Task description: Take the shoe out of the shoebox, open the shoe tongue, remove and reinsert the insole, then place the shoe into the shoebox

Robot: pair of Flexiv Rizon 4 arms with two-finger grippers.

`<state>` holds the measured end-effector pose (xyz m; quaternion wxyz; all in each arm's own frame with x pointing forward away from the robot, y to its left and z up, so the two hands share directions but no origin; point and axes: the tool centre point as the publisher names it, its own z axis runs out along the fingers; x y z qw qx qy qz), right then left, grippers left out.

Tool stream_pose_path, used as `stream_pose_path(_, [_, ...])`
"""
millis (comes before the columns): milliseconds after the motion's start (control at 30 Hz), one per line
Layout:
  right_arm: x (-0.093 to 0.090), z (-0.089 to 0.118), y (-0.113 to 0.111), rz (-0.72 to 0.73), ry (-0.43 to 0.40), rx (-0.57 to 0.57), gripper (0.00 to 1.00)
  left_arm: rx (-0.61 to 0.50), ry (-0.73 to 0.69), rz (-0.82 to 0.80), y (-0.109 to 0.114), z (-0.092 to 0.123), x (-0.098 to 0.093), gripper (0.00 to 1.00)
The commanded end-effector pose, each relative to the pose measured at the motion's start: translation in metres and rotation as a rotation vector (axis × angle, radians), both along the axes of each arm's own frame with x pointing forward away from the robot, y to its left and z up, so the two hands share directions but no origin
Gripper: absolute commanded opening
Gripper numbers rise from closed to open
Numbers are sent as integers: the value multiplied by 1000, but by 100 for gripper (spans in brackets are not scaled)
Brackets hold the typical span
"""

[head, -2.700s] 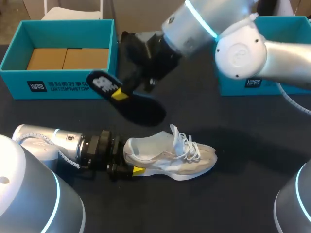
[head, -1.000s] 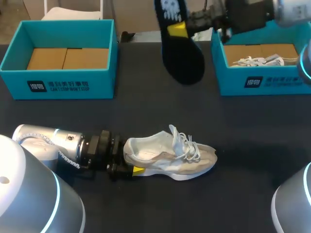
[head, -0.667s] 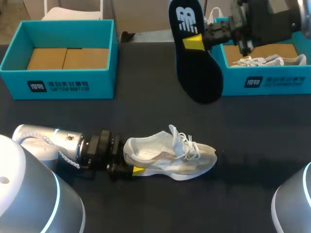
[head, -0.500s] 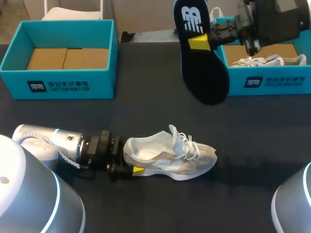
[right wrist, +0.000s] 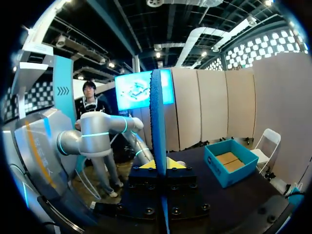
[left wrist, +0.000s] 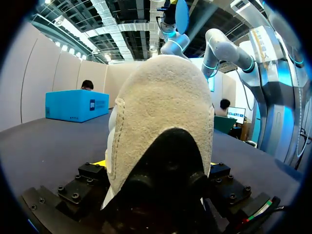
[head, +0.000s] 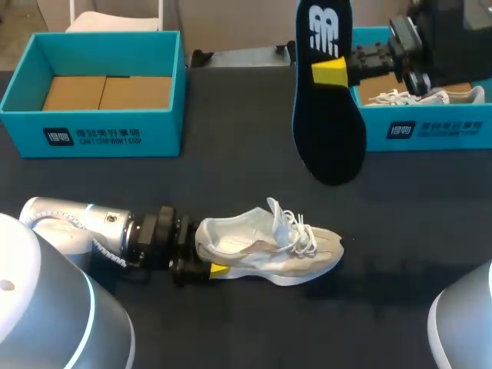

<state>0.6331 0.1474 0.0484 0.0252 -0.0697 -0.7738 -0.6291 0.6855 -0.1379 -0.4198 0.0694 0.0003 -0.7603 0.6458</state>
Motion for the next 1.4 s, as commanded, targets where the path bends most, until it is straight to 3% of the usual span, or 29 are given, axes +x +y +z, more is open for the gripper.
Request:
stream_pose_path(33, [-27, -6, -11, -57, -11, 36, 0, 0, -1, 1, 0, 0, 0, 0])
stream_pose_path(333, [-27, -6, -11, -57, -11, 36, 0, 0, -1, 1, 0, 0, 0, 0])
stream_pose_path(600, [-35, -11, -17, 20, 76, 52, 0, 0, -1, 1, 0, 0, 0, 0])
stream_pose_path(933, [-35, -11, -17, 20, 76, 52, 0, 0, -1, 1, 0, 0, 0, 0])
stream_pose_path(1167, [-42, -25, -23, -36, 249, 22, 0, 0, -1, 1, 0, 0, 0, 0])
stream_pose_path(1400, [-48, -33, -26, -57, 324, 43, 0, 0, -1, 1, 0, 0, 0, 0])
